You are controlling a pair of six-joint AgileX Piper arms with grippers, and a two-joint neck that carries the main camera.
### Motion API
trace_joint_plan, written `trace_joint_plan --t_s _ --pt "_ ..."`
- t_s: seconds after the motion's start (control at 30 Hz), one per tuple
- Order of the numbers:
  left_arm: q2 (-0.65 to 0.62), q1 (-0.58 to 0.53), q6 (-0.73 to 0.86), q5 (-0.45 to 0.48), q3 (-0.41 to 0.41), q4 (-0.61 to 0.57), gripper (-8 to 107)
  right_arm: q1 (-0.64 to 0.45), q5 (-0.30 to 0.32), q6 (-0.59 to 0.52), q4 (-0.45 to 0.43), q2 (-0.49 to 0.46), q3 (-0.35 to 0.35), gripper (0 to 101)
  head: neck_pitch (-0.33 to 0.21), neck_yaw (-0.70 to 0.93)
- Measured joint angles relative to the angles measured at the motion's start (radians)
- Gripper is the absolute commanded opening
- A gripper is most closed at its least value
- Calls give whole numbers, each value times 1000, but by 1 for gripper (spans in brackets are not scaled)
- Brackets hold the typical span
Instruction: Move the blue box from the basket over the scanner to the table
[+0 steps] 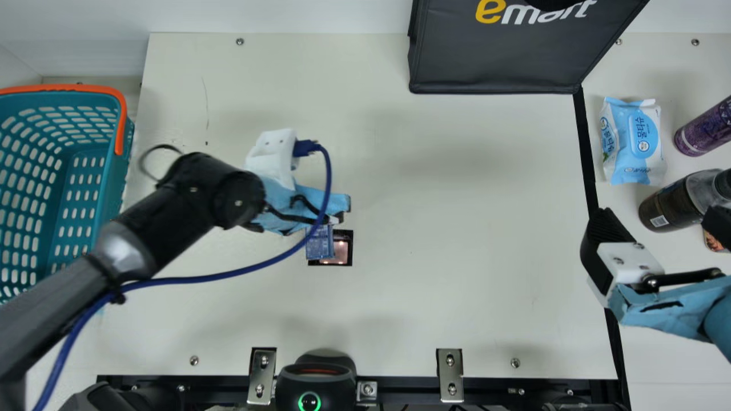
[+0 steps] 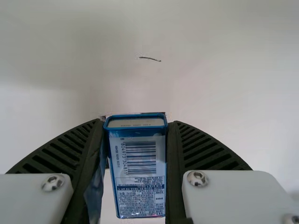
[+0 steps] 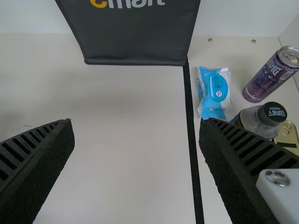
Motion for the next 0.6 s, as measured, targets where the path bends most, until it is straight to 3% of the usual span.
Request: trace_joint_plan --t_s 0.6 --pt "-236 284 579 208 161 -636 -8 0 1 0 0 0 0 95 -2 0"
